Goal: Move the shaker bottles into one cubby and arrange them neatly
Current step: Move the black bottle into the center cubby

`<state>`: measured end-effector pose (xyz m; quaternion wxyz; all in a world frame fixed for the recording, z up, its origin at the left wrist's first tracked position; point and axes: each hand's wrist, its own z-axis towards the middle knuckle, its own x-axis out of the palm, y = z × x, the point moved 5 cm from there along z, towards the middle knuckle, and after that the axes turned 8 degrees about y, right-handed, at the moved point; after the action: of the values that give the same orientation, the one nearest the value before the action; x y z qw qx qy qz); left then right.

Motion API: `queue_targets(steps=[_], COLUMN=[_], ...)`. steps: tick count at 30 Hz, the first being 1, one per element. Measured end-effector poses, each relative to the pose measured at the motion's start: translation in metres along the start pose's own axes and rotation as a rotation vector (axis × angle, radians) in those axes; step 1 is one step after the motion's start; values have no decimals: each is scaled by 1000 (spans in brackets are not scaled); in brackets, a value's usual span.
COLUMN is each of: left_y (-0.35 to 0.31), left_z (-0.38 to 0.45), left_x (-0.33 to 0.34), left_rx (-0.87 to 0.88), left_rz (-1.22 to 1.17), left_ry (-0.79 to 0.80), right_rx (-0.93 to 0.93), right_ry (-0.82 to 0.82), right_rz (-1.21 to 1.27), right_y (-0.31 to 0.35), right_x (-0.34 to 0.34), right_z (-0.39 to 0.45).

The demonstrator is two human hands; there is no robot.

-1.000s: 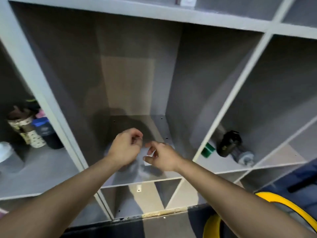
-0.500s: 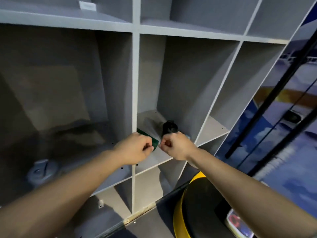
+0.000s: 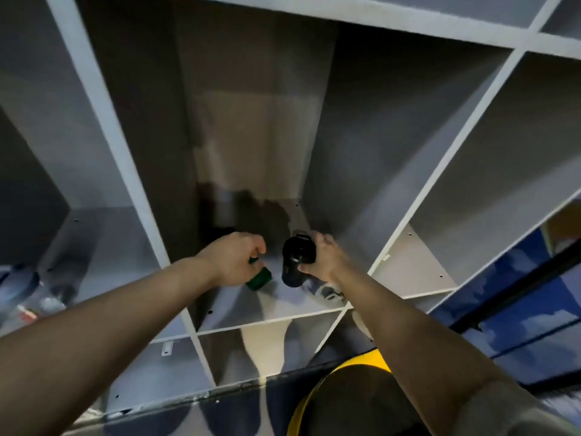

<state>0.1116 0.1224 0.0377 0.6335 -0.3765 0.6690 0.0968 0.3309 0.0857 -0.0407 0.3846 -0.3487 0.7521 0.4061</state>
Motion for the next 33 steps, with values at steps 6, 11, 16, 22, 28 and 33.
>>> queue_targets(steps=[6,11,16,22,28,33], left_y=[15,24,26,17,1,-6], left_z=[21,20,14,4,-16,-58], left_x=[12,27,22,11,3,-4], left_rx=[-152,-209,-235,-217,-142,-65], left_rz=[-1,-35,-34,-32,-21,-240], left_ry=[59,188,177,113,61,-48], right_rx=[-105,-137,-130,-198,-346,-444], right_ry=[122,56,-13,20,-53,-91], right_rz=[-48,-28,-28,72,68,41], right_y=[-6,-17,-8,17,51,77], right_x=[20,45,39,11,-35,-48], right_z=[59,85,73,40,-26,-93])
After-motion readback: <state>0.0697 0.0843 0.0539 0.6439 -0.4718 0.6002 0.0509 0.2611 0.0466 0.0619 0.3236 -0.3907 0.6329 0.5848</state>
